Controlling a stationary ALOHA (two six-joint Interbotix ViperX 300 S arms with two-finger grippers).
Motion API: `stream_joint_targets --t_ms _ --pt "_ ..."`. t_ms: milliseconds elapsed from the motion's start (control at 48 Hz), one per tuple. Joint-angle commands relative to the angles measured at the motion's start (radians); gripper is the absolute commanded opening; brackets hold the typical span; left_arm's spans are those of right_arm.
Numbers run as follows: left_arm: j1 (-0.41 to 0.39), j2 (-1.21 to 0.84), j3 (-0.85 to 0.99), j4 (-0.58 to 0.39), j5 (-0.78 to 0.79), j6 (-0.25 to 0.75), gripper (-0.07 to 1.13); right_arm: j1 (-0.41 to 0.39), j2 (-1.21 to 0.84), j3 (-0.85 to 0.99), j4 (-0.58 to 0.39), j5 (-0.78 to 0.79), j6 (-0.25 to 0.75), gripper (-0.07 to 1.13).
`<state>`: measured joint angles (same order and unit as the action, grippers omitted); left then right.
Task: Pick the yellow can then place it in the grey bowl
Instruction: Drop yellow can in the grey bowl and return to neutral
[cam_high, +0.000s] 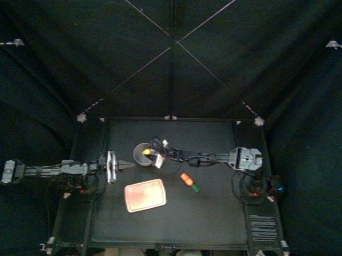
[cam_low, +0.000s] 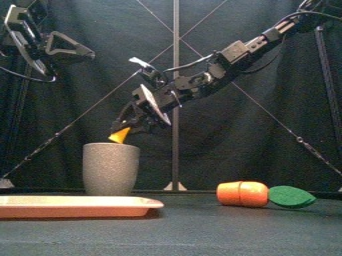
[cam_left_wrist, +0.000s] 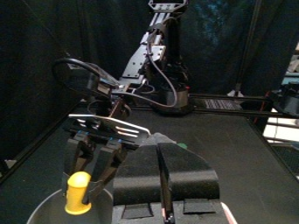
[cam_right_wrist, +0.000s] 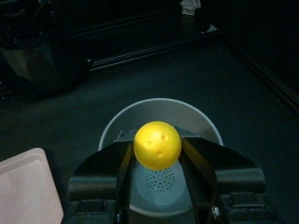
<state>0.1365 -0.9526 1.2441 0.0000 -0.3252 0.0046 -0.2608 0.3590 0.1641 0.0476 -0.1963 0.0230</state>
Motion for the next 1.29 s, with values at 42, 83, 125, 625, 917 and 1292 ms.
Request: stream_joint_targets --t_ms 42,83,125,625,917,1292 --pt "0.003 0.003 -0.012 0.003 -0.009 0.002 0.01 -0.003 -0.026 -0.023 0.002 -0.002 -0.002 0.74" --pt "0.005 0.003 -0.012 0.002 -0.009 0.002 0.01 -0.005 -0.026 -0.023 0.003 -0.003 0.0 0.77" --pt "0.005 0.003 -0.012 0.002 -0.011 0.002 0.01 -0.005 -0.026 -0.021 0.006 -0.003 -0.002 0.81" --pt "0.005 0.003 -0.002 0.0 -0.009 0.002 0.01 0.009 -0.109 0.084 0.02 -0.109 -0.003 0.92" --pt "0.006 0.003 0.003 -0.002 -0.009 0.002 0.01 0.048 -0.341 0.379 0.017 -0.322 -0.003 0.92" --pt "0.009 0.003 0.008 -0.002 0.005 0.0 0.01 0.137 -0.606 0.713 0.014 -0.541 -0.005 0.92"
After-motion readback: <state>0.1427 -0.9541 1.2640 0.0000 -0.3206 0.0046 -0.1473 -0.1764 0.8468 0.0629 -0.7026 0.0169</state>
